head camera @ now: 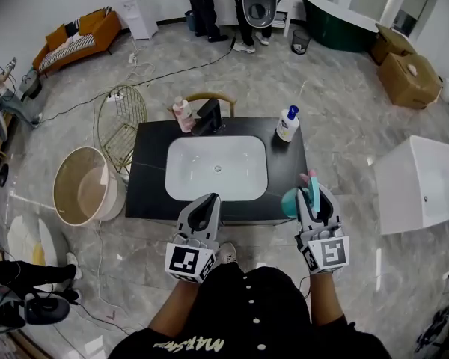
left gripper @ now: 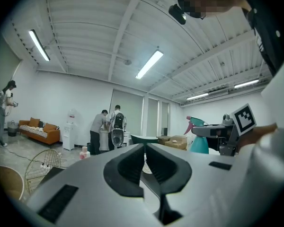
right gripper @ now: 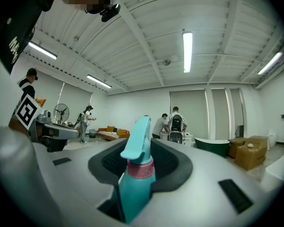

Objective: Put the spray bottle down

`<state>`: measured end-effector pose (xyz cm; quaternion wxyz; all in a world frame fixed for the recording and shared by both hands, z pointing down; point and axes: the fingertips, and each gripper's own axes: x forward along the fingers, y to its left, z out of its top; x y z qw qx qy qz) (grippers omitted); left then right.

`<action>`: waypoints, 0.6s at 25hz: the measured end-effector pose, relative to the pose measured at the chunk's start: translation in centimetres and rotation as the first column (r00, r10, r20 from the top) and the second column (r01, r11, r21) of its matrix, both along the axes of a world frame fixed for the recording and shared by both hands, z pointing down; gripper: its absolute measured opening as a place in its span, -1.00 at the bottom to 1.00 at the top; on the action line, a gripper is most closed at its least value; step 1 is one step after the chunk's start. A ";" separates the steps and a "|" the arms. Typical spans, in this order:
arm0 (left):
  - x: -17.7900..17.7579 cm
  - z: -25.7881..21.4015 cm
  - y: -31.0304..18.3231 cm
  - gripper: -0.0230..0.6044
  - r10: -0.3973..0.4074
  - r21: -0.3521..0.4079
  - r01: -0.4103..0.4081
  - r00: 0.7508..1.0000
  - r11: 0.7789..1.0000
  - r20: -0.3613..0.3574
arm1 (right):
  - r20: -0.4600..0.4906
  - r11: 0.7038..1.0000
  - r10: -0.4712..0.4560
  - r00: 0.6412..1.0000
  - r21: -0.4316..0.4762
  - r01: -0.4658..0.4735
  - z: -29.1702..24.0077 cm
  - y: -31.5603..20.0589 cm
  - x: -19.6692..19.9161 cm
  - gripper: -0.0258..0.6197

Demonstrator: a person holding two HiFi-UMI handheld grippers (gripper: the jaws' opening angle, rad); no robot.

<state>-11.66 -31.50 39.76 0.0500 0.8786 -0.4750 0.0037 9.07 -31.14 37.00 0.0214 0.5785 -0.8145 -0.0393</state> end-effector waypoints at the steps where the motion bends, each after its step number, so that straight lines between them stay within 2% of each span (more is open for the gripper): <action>1: 0.0 0.2 -0.6 -0.85 0.013 -0.004 -0.013 1.000 1.000 0.001 | 0.002 1.000 0.008 1.000 0.001 -0.008 0.0 -0.5 0.0 -0.54; 8: 1.9 1.7 -3.3 -0.85 0.072 -0.051 -0.071 0.997 0.996 0.024 | -0.005 0.998 0.049 0.999 -0.047 -0.050 1.4 -3.4 1.5 -0.54; 15: 3.5 3.3 -4.5 -0.88 0.063 -0.110 -0.060 0.998 0.992 0.027 | -0.003 0.995 0.027 1.000 -0.098 -0.027 4.1 -5.8 3.0 -0.54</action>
